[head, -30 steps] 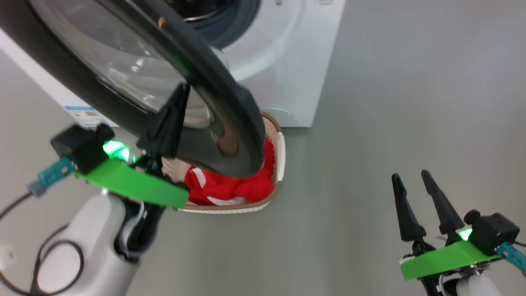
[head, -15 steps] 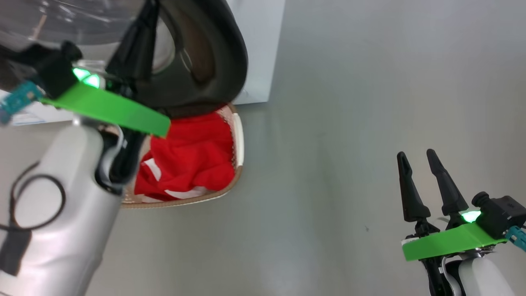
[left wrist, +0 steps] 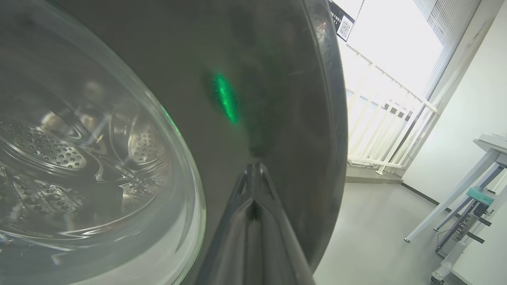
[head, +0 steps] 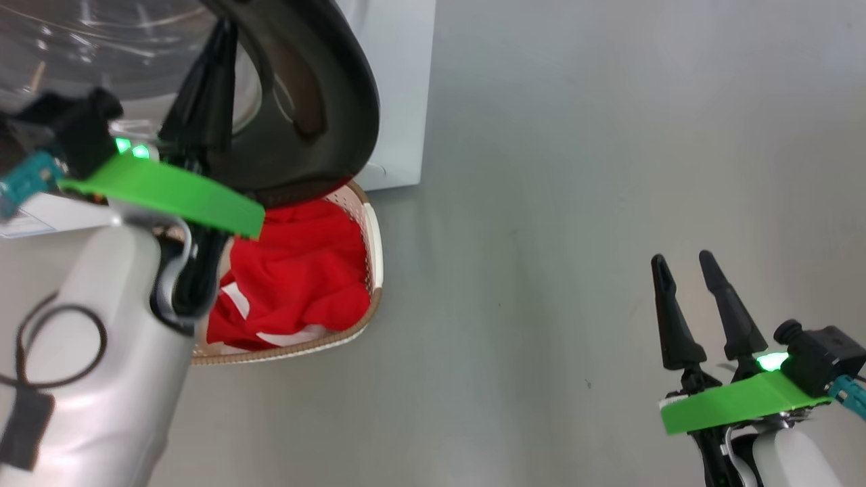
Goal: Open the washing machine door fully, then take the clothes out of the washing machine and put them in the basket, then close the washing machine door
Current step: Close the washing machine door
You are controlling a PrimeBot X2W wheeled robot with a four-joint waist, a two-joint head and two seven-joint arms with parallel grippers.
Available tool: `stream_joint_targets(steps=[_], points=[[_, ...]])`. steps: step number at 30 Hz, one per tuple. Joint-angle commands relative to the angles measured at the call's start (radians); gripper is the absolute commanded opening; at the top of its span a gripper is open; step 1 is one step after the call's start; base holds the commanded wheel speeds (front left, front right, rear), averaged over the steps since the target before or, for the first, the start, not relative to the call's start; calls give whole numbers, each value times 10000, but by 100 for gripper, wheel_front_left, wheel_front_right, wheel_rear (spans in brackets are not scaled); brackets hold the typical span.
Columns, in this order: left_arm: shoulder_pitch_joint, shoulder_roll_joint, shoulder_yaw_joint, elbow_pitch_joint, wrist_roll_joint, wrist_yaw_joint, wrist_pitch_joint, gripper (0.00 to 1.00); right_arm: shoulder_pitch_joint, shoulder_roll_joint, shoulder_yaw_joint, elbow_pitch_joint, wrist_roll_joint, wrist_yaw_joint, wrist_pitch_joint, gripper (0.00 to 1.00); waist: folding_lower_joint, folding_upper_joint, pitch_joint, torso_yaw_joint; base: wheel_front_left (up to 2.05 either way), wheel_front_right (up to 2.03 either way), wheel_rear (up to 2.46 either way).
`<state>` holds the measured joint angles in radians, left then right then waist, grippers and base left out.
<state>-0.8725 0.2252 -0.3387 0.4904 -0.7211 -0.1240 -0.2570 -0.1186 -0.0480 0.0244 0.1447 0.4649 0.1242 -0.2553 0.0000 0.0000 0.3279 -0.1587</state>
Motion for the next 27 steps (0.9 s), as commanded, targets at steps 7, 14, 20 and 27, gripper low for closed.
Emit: stream_joint_targets(steps=[7, 14, 20, 27], points=[[1441, 86, 988, -200, 168, -67, -47, 0, 438, -23, 277, -51, -387, 65, -65, 100, 0, 0, -838, 369, 0, 0, 0], [3134, -230, 1654, -480, 781, -67, -47, 14, 791, -134, 289, 59, -586, 65, -65, 100, 0, 0, -1493, 832, 0, 0, 0], [4427, -630, 2259, -765, 1193, -67, -47, 33, 1112, -279, 184, 88, -601, 65, -65, 100, 0, 0, -1923, 1218, 0, 0, 0], [5665, -884, 2851, -1006, 1746, -67, -47, 54, 1421, -348, 145, 131, -628, 65, -65, 100, 0, 0, -2319, 1501, 0, 0, 0]])
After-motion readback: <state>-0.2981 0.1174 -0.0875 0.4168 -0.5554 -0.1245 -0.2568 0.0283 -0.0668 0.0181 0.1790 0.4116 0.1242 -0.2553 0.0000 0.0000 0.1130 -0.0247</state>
